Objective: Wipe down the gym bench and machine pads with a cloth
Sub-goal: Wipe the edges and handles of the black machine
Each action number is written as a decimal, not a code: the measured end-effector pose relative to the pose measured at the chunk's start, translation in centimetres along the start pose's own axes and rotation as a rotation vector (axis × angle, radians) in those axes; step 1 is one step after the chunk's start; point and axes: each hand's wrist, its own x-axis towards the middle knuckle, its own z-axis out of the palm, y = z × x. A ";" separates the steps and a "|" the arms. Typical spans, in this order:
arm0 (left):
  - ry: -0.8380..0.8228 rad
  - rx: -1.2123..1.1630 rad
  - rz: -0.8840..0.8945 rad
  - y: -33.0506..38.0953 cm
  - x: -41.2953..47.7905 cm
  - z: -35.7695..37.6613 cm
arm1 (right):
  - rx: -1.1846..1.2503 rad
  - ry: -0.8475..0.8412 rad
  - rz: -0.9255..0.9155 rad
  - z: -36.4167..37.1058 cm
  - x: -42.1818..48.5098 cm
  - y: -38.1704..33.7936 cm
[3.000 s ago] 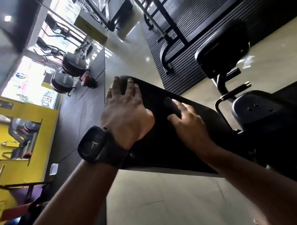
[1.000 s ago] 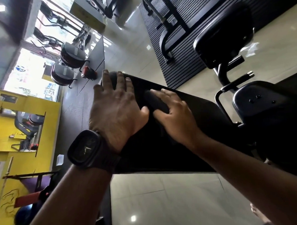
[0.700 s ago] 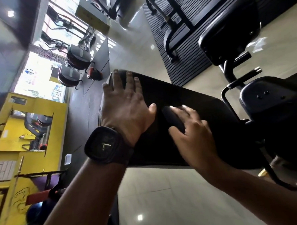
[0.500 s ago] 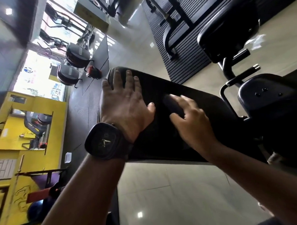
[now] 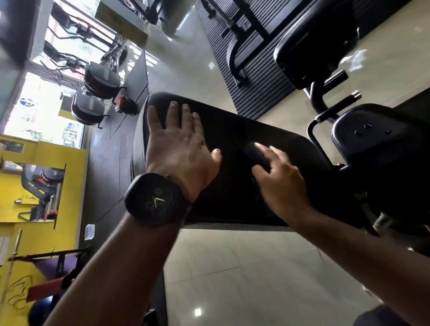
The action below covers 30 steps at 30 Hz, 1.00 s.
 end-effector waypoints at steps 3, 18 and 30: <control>-0.035 0.019 -0.006 0.6 0.4 -0.1 | -0.044 0.020 -0.005 0.5 -3.3 -0.3; -0.099 0.022 0.011 1.5 2.0 -0.7 | 0.003 -0.022 -0.165 0.6 -2.0 -2.4; -0.146 0.008 0.017 1.6 3.9 -0.8 | -0.028 -0.072 -0.203 0.8 3.6 -2.5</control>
